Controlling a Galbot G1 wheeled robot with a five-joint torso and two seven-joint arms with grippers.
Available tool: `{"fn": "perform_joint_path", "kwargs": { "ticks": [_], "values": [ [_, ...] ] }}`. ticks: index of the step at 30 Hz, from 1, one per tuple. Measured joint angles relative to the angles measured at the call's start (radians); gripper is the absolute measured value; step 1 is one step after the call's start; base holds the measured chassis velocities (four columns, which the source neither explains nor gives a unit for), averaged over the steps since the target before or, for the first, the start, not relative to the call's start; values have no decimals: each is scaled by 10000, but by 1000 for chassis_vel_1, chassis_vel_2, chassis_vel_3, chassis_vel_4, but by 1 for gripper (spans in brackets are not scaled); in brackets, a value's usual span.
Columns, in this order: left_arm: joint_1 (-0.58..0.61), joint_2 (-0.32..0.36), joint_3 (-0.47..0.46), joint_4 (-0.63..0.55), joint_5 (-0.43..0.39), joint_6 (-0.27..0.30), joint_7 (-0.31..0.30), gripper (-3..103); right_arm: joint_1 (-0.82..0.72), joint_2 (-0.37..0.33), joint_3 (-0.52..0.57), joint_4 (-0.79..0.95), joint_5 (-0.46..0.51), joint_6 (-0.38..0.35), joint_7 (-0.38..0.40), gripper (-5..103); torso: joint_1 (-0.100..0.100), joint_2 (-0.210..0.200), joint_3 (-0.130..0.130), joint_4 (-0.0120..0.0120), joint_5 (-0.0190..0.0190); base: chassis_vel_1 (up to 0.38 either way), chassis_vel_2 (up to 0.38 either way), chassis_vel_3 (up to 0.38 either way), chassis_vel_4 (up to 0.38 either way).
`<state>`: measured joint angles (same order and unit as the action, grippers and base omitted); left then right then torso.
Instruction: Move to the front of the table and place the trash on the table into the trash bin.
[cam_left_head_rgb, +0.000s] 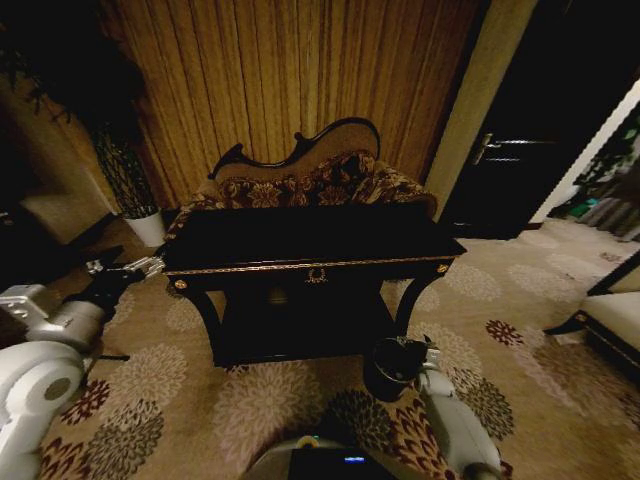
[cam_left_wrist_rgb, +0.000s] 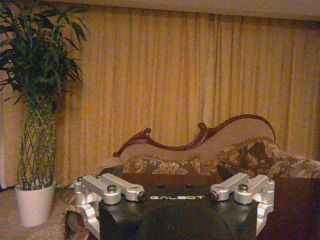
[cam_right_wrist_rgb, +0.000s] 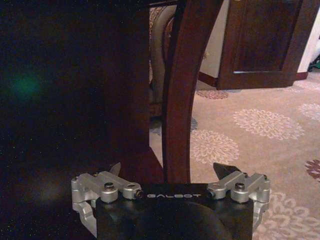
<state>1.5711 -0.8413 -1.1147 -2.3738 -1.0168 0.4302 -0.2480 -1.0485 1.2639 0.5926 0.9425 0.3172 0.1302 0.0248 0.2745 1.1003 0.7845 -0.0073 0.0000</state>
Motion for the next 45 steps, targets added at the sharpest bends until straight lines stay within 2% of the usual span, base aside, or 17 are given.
{"fn": "perform_joint_path", "kwargs": {
  "ticks": [19, 21, 23, 30, 32, 33, 36, 38, 41, 45],
  "values": [
    [-16, 8, 87, 74, 81, -14, 142, 100, -123, -9, -17, 312, 202, -228, 22, 100, 0, -1, 0, 1, 2, 0, 0, 0, 0],
    [-16, 26, 50, 95, 81, -23, 144, 100, -326, -97, -21, 800, 338, -350, 29, 100, 0, -1, 0, 0, 1, 0, 0, 0, 0],
    [-23, 28, 33, 103, 78, -29, 151, 100, -719, -298, -82, 2014, 722, -667, 36, 100, 0, -1, 0, -2, 1, 0, 0, 0, 0],
    [-45, -86, 33, 14, 77, -29, 170, 100, -1276, -817, -148, 4131, 753, -1018, 45, 100, 0, 0, 0, 1, 0, 0, 0, 0, 0],
    [-65, -130, 19, -20, 75, -14, 181, 100, -1549, -1107, -147, 5396, 1239, -1506, 50, 100, 0, 0, 0, -1, 2, 0, 0, 0, 0],
    [-65, -130, 19, -20, 75, -14, 181, 100, -1549, -1107, -147, 5396, 1239, -1506, 50, 100, 0, 0, 0, -1, 2, 0, 0, 0, 0],
    [-15, -241, -1, -72, 80, -4, 183, 100, -1974, -1624, -116, 7534, 2009, -2372, 55, 100, -1, 0, 0, 1, -2, 0, 0, 0, 0],
    [0, -281, 5, -84, 95, -4, 183, 100, -2042, -1714, -115, 7891, 2094, -2489, 56, 100, -1, 0, 0, 0, -1, 0, 0, 0, 0],
    [-10, -405, 71, -97, 248, -6, 183, 100, -2254, -2129, -77, 9517, 2397, -3240, 206, 100, 0, 0, 0, 1, 0, 0, 0, 0, 0],
    [23, -478, 57, -160, 308, -9, 183, 100, -2305, -2470, -75, 10665, 2746, -3743, 418, 100, 0, 0, 0, -1, -1, 0, 0, 0, 0]
  ]
}}
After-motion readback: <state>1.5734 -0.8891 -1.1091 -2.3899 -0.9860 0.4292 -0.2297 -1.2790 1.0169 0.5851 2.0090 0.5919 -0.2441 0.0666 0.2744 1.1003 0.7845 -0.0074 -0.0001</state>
